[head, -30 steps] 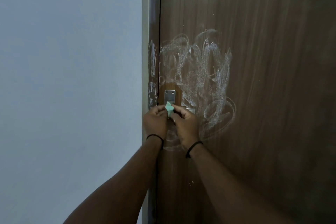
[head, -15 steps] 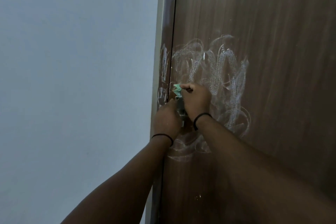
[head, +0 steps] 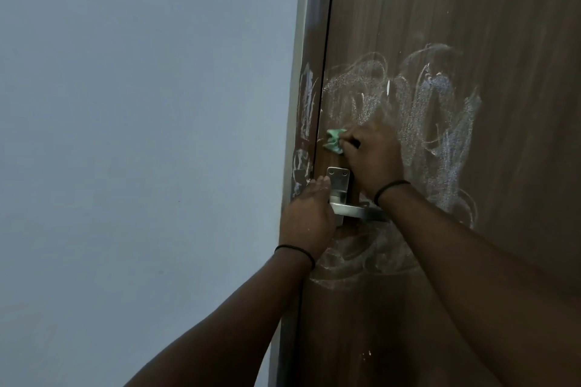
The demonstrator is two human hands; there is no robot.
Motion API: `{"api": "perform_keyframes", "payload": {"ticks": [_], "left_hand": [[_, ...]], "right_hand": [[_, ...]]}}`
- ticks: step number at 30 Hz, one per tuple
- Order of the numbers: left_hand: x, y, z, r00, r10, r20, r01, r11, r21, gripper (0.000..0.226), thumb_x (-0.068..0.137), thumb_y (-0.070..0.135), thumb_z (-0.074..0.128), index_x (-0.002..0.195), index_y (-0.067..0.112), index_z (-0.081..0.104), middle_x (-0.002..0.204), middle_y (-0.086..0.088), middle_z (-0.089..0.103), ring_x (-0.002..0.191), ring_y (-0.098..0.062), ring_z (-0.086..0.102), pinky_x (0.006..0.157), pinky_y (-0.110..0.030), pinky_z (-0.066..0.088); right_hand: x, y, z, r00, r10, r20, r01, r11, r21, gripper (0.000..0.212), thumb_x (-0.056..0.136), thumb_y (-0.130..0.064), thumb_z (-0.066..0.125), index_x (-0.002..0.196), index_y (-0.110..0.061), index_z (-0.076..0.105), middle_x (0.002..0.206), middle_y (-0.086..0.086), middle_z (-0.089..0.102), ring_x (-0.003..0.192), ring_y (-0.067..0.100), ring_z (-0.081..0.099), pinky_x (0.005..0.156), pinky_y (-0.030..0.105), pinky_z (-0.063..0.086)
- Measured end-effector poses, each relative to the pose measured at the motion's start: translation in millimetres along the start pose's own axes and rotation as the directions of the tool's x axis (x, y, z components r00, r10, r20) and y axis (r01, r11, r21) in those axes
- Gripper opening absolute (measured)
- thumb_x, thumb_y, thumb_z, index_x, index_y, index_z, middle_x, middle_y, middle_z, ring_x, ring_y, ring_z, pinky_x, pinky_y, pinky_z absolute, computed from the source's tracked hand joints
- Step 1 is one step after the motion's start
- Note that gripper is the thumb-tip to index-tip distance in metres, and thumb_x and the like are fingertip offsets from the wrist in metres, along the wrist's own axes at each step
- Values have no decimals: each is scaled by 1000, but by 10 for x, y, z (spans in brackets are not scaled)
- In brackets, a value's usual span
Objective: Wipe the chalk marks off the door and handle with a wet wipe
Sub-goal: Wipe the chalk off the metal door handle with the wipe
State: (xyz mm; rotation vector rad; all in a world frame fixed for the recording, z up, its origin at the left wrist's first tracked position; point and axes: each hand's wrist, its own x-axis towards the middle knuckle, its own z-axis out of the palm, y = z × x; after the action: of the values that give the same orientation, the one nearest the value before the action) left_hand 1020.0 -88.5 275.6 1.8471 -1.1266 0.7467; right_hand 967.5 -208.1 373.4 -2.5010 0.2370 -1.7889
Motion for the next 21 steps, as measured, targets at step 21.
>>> {"api": "perform_keyframes", "payload": {"ticks": [21], "left_hand": [[317,18,-71,983,71,172,-124,939,321,61,93,11,43,152,16,27,157,-3,30,144,-18,29,112,-34,35]], "right_hand": [[20,8,-99,972,-198,131,224,945,-237,14,89,-8,58,97,-7,70,106,8,64,97,24,57,72,36,51]]}}
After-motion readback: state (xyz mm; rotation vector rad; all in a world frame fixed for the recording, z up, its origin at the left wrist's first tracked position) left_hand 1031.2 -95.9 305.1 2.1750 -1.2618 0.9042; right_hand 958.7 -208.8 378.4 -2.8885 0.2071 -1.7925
